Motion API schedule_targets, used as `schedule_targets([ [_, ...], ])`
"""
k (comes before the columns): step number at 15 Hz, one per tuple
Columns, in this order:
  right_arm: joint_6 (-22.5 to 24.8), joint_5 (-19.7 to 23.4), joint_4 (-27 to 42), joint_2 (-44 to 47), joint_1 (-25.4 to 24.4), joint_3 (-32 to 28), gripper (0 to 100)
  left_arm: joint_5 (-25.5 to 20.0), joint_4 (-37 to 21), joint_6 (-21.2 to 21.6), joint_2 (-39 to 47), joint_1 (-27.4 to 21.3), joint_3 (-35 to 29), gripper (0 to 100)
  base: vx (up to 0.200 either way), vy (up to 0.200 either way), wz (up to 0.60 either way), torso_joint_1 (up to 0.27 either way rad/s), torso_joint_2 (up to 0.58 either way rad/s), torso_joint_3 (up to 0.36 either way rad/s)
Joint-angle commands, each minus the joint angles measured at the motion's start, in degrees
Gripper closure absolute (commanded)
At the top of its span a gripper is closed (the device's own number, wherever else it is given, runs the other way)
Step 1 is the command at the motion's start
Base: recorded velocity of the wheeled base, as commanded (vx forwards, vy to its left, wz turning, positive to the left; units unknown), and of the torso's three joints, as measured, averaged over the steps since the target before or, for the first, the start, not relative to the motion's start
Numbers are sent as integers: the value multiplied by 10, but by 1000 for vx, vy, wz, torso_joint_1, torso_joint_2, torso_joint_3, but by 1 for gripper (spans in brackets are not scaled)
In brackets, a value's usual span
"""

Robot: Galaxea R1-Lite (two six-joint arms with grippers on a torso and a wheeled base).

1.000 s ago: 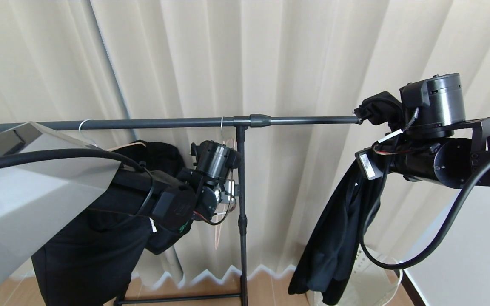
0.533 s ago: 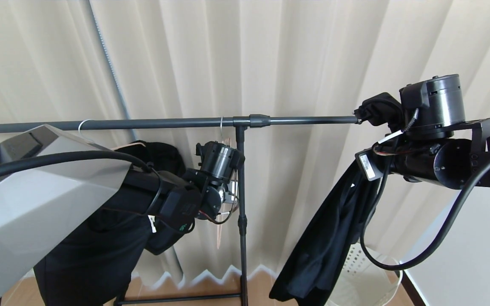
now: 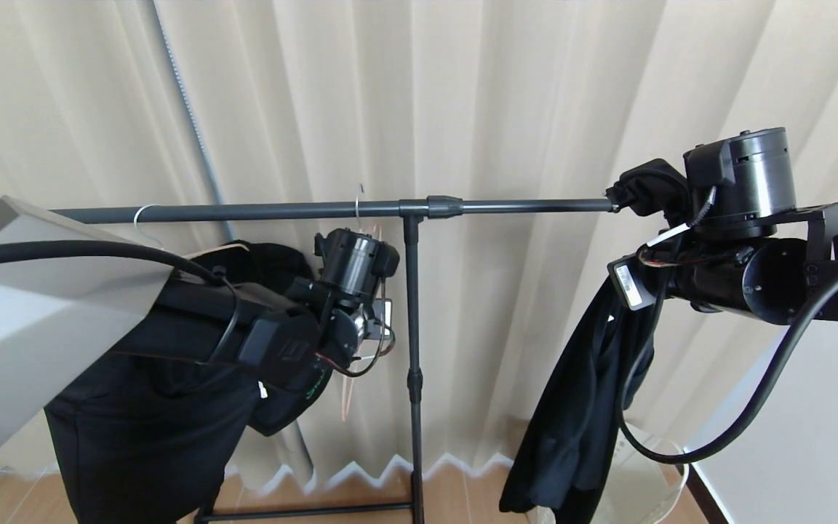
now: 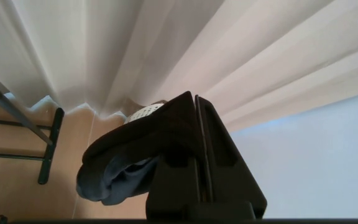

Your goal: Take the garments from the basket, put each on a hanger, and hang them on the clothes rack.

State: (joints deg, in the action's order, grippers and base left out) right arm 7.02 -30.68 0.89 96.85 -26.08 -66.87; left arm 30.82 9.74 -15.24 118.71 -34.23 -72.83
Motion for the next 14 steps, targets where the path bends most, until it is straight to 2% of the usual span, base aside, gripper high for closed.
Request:
schedule_targets([
  [1, 0, 0, 0, 1, 0, 0, 100, -1, 1, 6, -47, 0, 29, 100, 0, 0, 0, 0, 0, 0],
  [7, 0, 0, 0, 1, 0, 0, 100, -21, 5, 46, -145, -1, 110, 100, 0, 0, 0, 0, 0, 0],
  [11, 0, 0, 0, 1, 0, 1, 100, -36, 7, 55, -195, -5, 182, 100, 0, 0, 0, 0, 0, 0],
  [12, 0, 0, 0, 1, 0, 1, 100, -36, 19, 57, -210, -6, 203, 100, 0, 0, 0, 0, 0, 0],
  [14, 0, 0, 0, 2, -1, 1, 100, -37, 76, 93, -262, -8, 288, 100, 0, 0, 0, 0, 0, 0],
])
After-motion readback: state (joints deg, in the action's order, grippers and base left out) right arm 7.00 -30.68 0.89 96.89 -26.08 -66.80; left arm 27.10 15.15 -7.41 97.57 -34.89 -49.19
